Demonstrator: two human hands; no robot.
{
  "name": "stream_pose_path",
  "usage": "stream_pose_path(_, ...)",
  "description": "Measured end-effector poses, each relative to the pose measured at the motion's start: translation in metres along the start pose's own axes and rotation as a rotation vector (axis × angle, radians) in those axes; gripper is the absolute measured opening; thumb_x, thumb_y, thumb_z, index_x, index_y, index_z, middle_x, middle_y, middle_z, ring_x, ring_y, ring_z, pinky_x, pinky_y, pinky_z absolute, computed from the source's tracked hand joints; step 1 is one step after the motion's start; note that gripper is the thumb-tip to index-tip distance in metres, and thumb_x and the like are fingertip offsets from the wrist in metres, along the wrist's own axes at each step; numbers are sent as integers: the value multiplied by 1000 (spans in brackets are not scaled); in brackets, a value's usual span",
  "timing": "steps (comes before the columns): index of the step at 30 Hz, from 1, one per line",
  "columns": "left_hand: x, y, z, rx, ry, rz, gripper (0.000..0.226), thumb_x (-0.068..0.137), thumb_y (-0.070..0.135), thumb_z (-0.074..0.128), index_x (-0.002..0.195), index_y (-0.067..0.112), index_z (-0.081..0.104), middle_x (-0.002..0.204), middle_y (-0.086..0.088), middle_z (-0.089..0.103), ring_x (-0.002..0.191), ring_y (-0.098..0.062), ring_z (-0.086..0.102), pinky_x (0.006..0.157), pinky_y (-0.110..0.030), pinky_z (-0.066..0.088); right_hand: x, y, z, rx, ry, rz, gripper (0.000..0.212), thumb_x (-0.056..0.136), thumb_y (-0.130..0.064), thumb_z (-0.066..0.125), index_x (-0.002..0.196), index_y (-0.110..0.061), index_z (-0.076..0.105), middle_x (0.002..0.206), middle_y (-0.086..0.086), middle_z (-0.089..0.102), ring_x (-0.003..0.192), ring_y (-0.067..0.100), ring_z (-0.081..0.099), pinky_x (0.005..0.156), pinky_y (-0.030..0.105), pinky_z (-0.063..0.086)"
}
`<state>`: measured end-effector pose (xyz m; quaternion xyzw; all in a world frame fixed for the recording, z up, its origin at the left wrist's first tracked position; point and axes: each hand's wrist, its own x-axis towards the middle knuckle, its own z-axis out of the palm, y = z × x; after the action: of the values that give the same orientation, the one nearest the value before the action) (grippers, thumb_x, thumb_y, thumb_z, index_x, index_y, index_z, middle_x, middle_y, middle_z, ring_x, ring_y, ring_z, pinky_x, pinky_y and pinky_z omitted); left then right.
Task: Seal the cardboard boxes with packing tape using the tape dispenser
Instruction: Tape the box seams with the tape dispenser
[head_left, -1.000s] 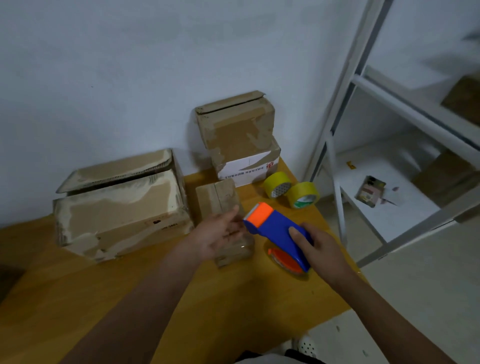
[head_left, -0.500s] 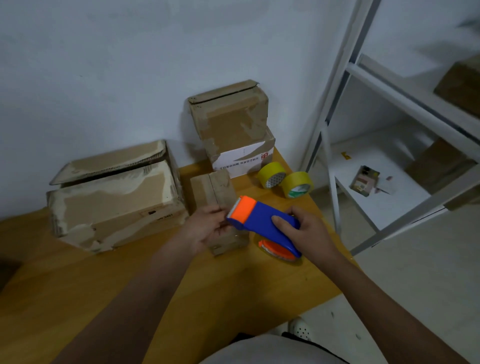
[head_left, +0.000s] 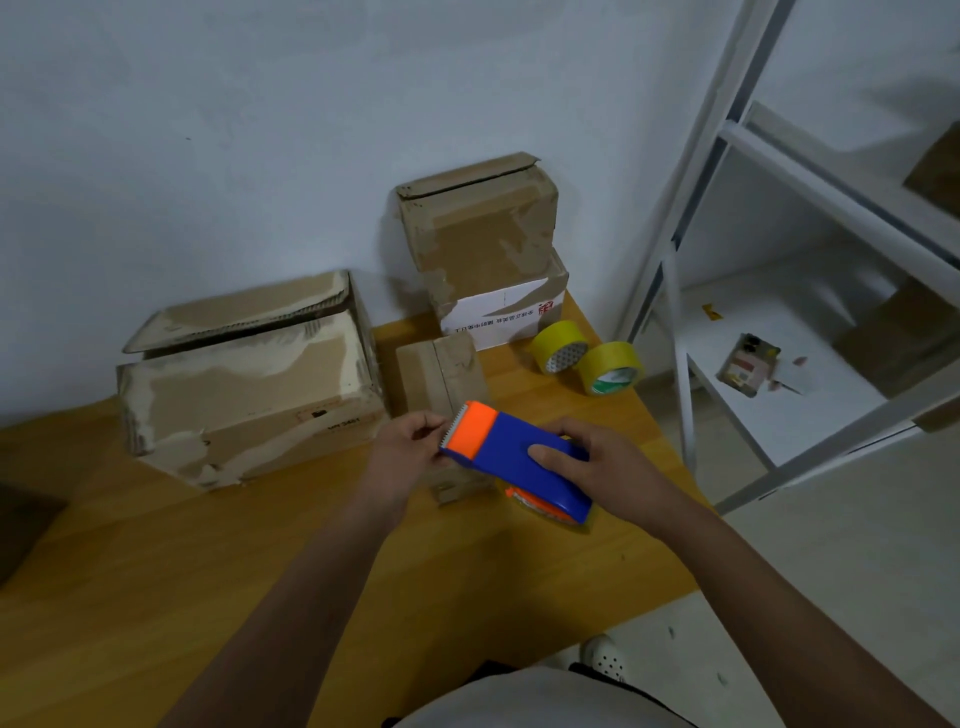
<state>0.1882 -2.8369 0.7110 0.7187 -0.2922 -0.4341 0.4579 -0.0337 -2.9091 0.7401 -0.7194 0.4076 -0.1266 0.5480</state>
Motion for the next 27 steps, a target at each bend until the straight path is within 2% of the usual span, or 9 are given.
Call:
stream_pose_path(3,-1,-3,0,8,41,13,16,98,7,55,91,6,70,87,-6,68,67,4,62,59,-10,48,2,-2,3,3,8,-8,23,92,-45,59,114,-36,62,97,-17,69,84,-1,68,68,17,55)
stream_pose_path(5,-2,-4,1,19,66,24,18,98,5,54,88,8,69,83,-5,66,65,5,60,56,-9,46,2,-4,5,20,65,-54,15,92,-42,60,107,-44,62,93,-22,69,84,-4,67,68,14,54)
stream_pose_path(7,-3,-2,2,12,80,36,18,98,4,54,88,8,68,83,-5,65,70,-2,59,57,-11,46,3,-6,7,39,119,-83,11,91,-40,63,100,-46,63,90,-22,70,81,-4,67,67,13,53)
stream_pose_path(11,-7,5,3,-27,94,61,15,98,5,55,99,-3,67,95,-21,66,82,-16,57,65,-17,49,5,-9,4,103,186,-91,7,85,-48,64,91,-48,67,82,-22,72,76,0,69,63,14,54)
stream_pose_path(15,-14,5,4,-49,107,132,16,98,6,55,100,-6,67,93,-26,66,78,-20,57,69,-26,48,11,-11,-2,123,207,-122,22,77,-59,62,89,-43,72,80,-15,74,71,4,70,59,16,55)
stream_pose_path(18,-18,-3,-10,-89,205,143,17,98,13,57,90,1,66,78,-7,62,70,-8,55,70,-25,47,17,-5,-12,50,177,-103,25,76,-60,63,89,-40,72,75,-16,73,67,3,69,55,13,51)
stream_pose_path(21,-16,-18,-36,-149,340,133,21,96,12,59,76,4,61,71,-4,55,67,-11,50,71,-27,45,19,5,-34,-36,163,-64,31,70,-65,62,89,-41,70,71,-18,72,67,2,68,54,12,51)
stream_pose_path(25,-17,-41,-34,-220,374,41,17,97,13,59,84,3,63,75,-4,58,71,-14,54,75,-32,48,27,13,-52,-176,109,-52,40,68,-68,58,99,-44,65,74,-22,66,71,-7,65,54,10,50)
stream_pose_path(27,-18,-50,-28,-240,372,3,17,98,17,59,86,6,63,75,-3,59,72,-13,55,76,-31,48,31,16,-52,-238,93,-54,47,68,-69,56,104,-41,66,78,-22,65,70,-6,65,56,12,51)
